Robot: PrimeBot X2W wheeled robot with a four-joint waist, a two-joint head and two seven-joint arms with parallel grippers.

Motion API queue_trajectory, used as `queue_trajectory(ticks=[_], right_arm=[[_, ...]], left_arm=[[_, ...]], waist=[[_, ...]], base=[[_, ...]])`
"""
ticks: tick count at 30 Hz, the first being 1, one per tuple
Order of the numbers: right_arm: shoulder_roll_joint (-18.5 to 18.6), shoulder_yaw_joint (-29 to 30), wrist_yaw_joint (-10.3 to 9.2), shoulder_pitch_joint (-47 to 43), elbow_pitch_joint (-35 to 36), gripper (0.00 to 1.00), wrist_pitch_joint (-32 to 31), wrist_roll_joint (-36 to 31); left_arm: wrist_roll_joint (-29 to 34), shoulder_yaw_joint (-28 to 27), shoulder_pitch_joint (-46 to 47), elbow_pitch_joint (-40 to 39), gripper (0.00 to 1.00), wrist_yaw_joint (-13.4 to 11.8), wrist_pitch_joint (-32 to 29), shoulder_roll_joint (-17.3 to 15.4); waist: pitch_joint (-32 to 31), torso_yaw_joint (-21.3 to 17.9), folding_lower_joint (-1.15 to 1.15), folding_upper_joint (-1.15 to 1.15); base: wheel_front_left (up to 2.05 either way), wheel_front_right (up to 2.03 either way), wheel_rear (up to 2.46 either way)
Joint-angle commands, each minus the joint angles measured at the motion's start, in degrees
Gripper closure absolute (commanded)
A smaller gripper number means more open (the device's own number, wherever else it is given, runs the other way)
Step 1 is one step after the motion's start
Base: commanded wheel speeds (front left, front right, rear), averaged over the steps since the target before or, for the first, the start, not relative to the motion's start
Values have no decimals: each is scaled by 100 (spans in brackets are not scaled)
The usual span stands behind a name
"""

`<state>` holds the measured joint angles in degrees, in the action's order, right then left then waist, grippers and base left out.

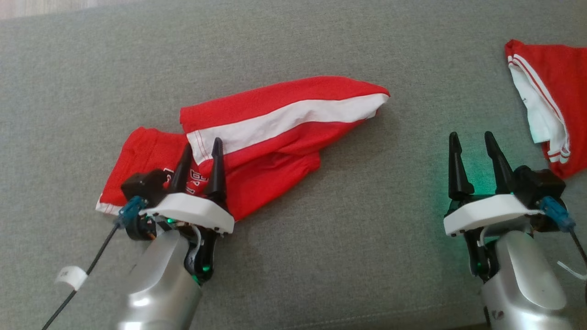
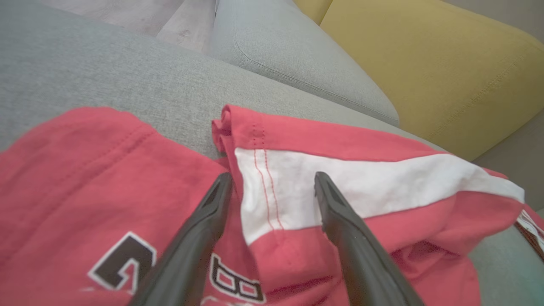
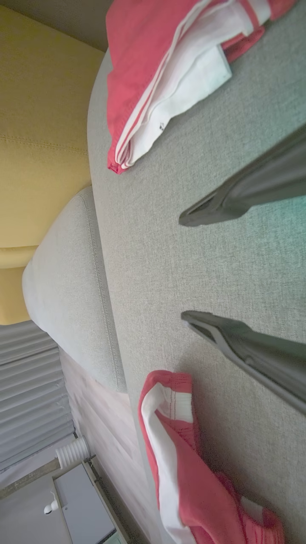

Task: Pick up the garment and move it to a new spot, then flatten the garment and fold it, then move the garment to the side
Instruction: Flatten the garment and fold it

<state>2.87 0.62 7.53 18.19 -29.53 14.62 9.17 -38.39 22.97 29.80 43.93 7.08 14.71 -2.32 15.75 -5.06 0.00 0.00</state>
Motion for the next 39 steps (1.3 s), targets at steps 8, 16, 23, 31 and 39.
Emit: queue_trajectory(ticks=[8,16,23,31,39], right_arm=[[1,-109,-4,55,64,0,38,87],[1,-345,-4,-327,13,0,38,407],[1,-808,-4,-274,-8,0,38,698],[1,-862,-4,-360,116,0,38,739],[1,-975,-4,-790,266,0,38,908]], left_arm=[[231,-241,-57,-560,100,40,29,-55],[573,-757,-924,-1191,100,40,29,-57],[1100,-1230,-1011,-876,100,40,29,-150],[2253,-1672,-1285,-1160,0,-247,29,-162],[3124,-1795,-2438,-2189,0,-522,29,-98]], waist=[[-203,140,0,0],[-741,654,0,0],[-720,715,0,0],[-868,629,0,0],[-1435,590,0,0]], base=[[0,0,0],[0,0,0],[0,0,0],[0,0,0],[0,0,0]])
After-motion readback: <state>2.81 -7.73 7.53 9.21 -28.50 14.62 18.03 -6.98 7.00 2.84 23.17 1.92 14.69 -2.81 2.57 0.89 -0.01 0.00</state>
